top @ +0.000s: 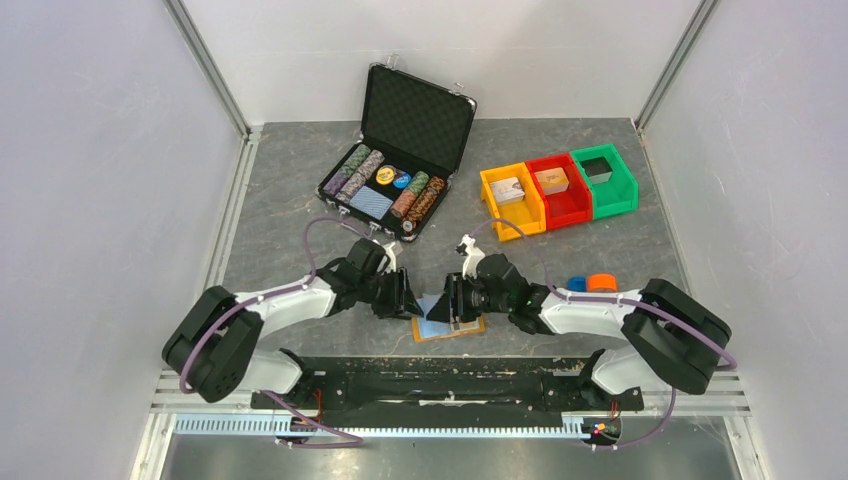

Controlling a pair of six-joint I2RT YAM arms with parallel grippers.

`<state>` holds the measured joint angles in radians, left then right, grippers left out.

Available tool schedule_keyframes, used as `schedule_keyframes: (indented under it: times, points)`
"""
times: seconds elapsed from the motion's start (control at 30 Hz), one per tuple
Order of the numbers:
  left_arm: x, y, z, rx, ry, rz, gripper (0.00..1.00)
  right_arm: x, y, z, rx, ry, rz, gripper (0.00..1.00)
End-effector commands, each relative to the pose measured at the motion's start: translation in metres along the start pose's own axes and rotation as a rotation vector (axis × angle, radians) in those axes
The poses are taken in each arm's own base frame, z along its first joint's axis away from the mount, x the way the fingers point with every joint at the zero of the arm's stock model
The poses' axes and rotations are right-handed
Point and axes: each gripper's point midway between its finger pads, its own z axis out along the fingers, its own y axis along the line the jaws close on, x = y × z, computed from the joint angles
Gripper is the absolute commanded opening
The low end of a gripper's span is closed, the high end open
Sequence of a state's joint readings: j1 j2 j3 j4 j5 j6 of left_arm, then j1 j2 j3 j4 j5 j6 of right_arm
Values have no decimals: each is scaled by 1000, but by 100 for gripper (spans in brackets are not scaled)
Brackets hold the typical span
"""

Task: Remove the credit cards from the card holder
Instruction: Remove the credit card from the card holder.

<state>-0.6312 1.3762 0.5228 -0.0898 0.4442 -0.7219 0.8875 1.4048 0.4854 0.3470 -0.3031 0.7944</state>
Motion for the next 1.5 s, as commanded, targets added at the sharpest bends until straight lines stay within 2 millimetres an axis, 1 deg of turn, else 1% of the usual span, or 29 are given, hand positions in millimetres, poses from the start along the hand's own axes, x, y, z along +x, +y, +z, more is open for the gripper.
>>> schedule_keyframes:
  times: [0.0,0.17,0.23,0.33,0.43,0.57,0.7,0.8,0.83,0.93,1.0,1.23,1.3,1.47]
  points:
    - [-13,-13,-15,-6,-71,-23,50,-13,27,2,-102,-26,-27,41]
    - [-20,-20,-26,-11,-101,-18,56,-23,34,-4,-100,-50,-77,46]
    - [-22,-25,-29,-3,-110,-12,57,-28,31,-7,-68,-57,-98,48]
    - [-24,-30,-32,13,-116,-1,57,-36,21,-14,1,-84,-108,48]
    - [-23,-36,-30,47,-100,10,50,-39,4,-21,79,-109,-112,46]
    - [-20,-45,-25,116,-77,6,42,-37,-19,-30,178,-114,-122,44]
    - [-17,-48,-19,153,-62,6,38,-31,-31,-33,212,-109,-114,42]
    - [-12,-43,-11,155,-35,-6,35,-25,-39,-32,234,-99,-102,41]
    - [-14,-43,-8,166,-44,2,35,-22,-42,-31,239,-93,-96,41]
    - [-10,-32,3,148,-29,-6,34,-17,-54,-30,278,-84,-91,41]
    - [-7,-26,7,133,-22,-10,34,-17,-60,-31,314,-82,-97,42]
    - [-3,-9,10,64,-24,-8,33,-17,-80,-42,429,-82,-119,43]
    - [-3,-3,11,39,-26,-6,32,-16,-83,-43,442,-78,-121,43]
    - [0,1,12,26,-20,-11,32,-11,-86,-42,449,-61,-119,43]
